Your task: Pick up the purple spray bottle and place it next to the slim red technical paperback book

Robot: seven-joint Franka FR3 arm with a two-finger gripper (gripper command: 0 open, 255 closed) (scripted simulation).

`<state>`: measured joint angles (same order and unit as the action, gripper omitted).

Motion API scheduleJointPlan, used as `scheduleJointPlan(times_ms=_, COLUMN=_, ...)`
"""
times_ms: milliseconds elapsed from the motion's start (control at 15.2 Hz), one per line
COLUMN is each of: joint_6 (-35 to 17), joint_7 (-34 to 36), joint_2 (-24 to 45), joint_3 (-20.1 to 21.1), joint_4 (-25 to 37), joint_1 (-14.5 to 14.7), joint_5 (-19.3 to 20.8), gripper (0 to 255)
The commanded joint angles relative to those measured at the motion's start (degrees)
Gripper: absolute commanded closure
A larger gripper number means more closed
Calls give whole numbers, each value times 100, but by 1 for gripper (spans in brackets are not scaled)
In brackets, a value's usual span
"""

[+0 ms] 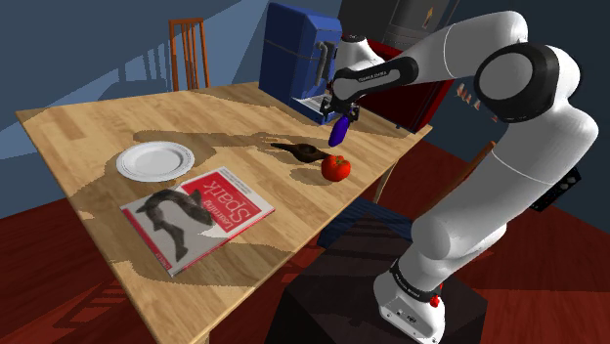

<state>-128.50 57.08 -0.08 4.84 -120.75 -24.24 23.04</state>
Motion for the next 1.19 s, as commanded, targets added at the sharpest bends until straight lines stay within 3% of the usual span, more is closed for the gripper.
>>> scheduleJointPlan(times_ms=0, joint_6=-138, joint_7=49, joint_2=97, joint_3=-25, joint_4=-32, joint_1=-25, joint_5=57, gripper=0)
scheduleJointPlan(times_ms=726, joint_6=-371, joint_7=102, joint_2=264, joint_3=-65, joint_4=-96, joint_1=-62, joint_5=143, gripper=0)
scheduleJointPlan(times_ms=792, joint_6=-371, joint_7=102, joint_2=264, joint_3=-65, joint_4=-96, joint_1=-62, joint_5=143, gripper=255)
scheduleJointPlan(times_ms=1122, joint_6=-373, joint_7=99, joint_2=263, joint_3=-66, joint_4=-98, joint_1=-64, joint_5=143, gripper=255)
